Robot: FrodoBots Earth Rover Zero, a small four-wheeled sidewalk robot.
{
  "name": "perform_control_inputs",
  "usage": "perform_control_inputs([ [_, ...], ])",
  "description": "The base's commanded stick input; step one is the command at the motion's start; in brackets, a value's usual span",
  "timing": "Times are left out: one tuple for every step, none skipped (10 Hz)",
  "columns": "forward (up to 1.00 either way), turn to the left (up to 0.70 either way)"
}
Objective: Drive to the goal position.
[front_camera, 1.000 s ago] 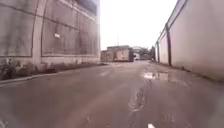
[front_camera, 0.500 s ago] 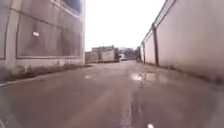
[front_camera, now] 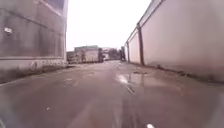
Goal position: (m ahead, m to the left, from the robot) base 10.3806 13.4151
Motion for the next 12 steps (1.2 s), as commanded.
perform_control_inputs([
  [1.00,-0.28],
  [1.00,-0.28],
  [1.00,-0.28],
  [1.00,-0.28],
  [1.00,-0.28],
  [1.00,-0.23],
  [1.00,0.01],
  [1.00,0.12],
  [1.00,0.12],
  [1.00,0.12],
  [1.00,0.12],
  [1.00,0.12],
])
